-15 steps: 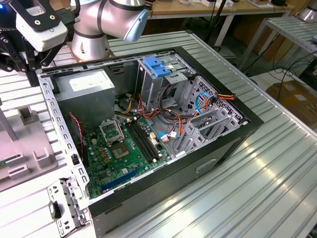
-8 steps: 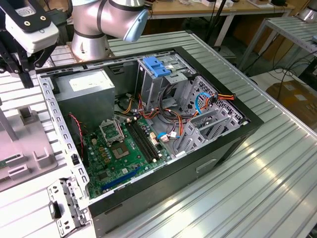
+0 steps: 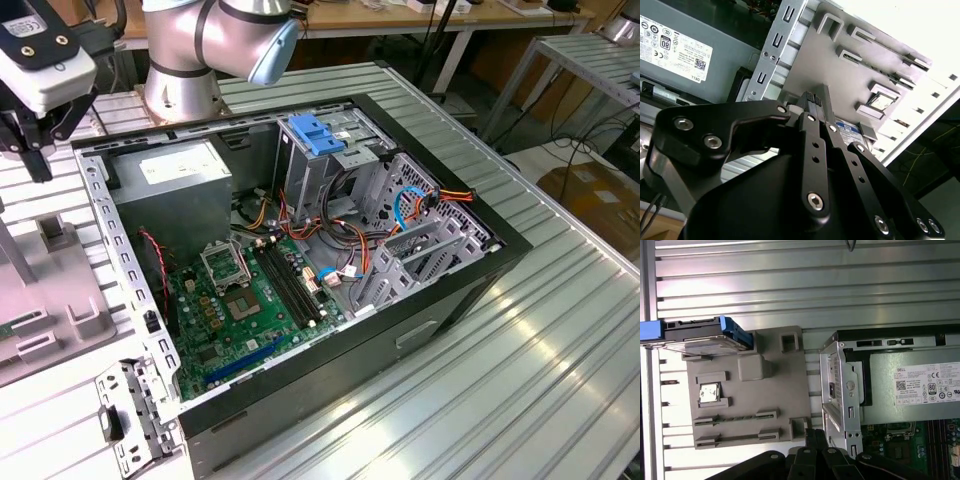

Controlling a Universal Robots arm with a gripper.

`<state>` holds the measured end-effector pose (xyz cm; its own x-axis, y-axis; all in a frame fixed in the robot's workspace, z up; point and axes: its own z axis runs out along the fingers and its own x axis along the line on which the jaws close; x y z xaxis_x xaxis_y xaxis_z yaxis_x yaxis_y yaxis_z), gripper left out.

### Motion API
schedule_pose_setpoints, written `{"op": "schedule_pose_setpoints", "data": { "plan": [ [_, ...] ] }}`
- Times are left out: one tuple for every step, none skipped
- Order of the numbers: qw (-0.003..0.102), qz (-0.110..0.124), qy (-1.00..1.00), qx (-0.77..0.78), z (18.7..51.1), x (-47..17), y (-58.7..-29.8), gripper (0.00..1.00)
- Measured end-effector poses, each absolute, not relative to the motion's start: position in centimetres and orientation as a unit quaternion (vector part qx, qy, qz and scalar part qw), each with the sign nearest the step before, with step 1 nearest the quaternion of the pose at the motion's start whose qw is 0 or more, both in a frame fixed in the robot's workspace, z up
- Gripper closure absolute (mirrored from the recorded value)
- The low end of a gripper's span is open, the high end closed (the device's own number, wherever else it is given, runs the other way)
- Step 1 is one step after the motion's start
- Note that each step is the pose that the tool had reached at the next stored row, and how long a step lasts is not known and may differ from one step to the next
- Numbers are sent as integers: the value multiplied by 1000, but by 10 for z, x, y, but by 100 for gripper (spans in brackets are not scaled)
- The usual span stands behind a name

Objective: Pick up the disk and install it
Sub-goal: 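Reach for the disk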

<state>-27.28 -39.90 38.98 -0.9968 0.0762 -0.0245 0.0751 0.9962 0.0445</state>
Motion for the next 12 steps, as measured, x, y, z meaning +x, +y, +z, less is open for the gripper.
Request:
{"op": "schedule_pose_setpoints", "data": {
  "plan": [
    [13, 22, 999, 38, 390, -274, -399, 89],
    [13, 22, 999, 38, 390, -275, -399, 89],
    [13, 22, 999, 38, 389, -276, -399, 89],
    [13, 22, 999, 38, 389, -278, -399, 89],
    [13, 22, 999, 38, 389, -280, -399, 89],
    [13, 22, 999, 38, 389, -282, -399, 89],
    [13, 22, 999, 38, 389, -283, -399, 89],
    [13, 22, 999, 38, 389, -284, -399, 89],
    [13, 22, 999, 38, 389, -286, -399, 89],
    [13, 22, 999, 38, 389, -288, -399, 89],
    [13, 22, 999, 38, 388, -289, -399, 89],
    [13, 22, 999, 38, 388, -290, -399, 89]
  ]
}}
